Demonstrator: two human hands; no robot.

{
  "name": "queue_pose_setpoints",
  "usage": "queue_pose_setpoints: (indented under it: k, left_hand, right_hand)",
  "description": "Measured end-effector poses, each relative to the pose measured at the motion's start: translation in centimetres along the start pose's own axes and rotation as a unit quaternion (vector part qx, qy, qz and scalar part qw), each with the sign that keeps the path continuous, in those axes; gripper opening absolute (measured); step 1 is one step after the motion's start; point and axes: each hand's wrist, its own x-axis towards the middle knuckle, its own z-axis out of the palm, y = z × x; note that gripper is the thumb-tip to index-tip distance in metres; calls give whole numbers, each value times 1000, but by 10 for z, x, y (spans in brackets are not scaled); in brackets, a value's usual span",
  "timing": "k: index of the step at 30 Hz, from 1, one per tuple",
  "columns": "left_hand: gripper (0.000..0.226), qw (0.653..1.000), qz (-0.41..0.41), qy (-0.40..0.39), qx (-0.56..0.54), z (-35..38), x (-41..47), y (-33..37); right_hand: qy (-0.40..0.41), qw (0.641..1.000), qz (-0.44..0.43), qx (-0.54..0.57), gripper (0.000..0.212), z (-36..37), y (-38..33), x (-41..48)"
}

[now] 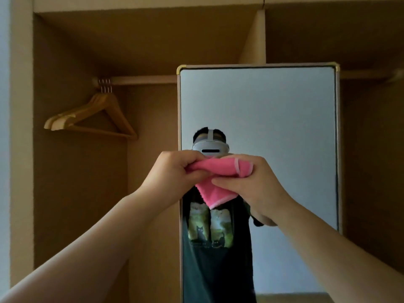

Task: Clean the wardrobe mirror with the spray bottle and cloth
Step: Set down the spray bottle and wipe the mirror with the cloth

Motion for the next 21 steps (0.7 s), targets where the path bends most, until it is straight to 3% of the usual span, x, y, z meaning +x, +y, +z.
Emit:
queue_pose_setpoints:
  k: [1, 5, 10, 12, 16, 21]
  left_hand:
    - [9, 1000, -6, -5, 1, -1, 3, 0]
    - [26, 999, -7, 35, 10, -11, 18, 6]
    - [7, 982, -63, 160, 74, -23, 45, 1]
    - [8, 972, -75, 178, 135, -25, 53, -2]
    - [23, 959, -110, 169, 200, -27, 61, -14]
    - [37, 955, -158, 156, 195, -19, 64, -23]
  right_hand:
    - [8, 1000, -13, -23, 29, -3, -2, 4]
    - [22, 992, -69, -99, 25, -19, -20, 31]
    - [34, 972, -157, -173, 44, -34, -67, 77]
    - [47, 968, -171, -176, 38, -40, -86, 100]
    - [138, 890, -220, -375, 22, -47, -121, 155]
    - [118, 828, -237, -495, 16, -25, -129, 200]
